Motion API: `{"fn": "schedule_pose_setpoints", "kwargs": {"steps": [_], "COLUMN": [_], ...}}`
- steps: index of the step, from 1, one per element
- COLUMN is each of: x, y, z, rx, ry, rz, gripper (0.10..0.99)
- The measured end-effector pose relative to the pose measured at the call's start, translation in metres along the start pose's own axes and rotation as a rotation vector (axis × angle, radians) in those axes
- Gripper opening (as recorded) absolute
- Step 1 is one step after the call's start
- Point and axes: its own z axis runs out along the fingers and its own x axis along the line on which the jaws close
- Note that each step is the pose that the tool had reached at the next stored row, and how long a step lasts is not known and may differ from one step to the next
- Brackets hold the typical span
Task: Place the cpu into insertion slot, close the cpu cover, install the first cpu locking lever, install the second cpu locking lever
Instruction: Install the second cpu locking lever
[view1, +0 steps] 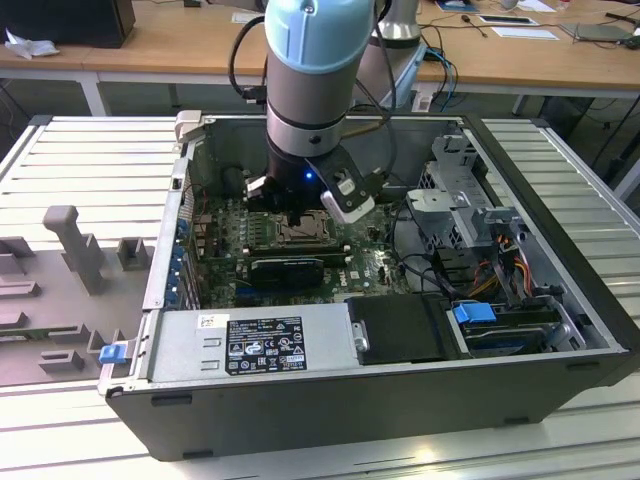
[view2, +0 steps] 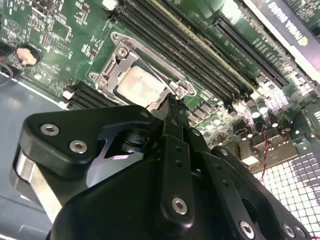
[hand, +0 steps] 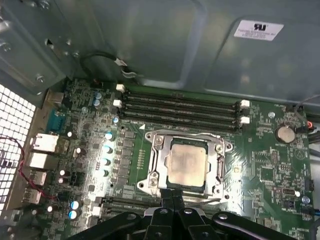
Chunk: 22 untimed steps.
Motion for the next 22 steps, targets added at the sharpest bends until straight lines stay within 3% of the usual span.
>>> {"fn": "schedule_pose_setpoints", "kwargs": {"steps": [1,5,10,11,13,17,20,22], "x": [-0.0001,-0.0014,0.0101,0.0102,0.0121,0.0123,0.0123,0.0166], "y": [-0.0004,-0.0040,-0.0073,-0.0081,-0.0092,-0.0100,-0.0110,-0.0130], "z": [0.0012,0.0114,0.0254,0.0261,0.0278,0.0301,0.0316,0.0309], "rx": [0.008,0.009,0.009,0.006,-0.011,-0.011,-0.010,-0.013], "ry": [-0.0002,0.0008,-0.0011,-0.0018,-0.0042,-0.0158,-0.0304,-0.0307], "rz": [0.004,0.007,0.013,0.015,0.015,0.054,0.103,0.103], "gripper": [0.106,0.106,0.106,0.106,0.106,0.106,0.106,0.106]}}
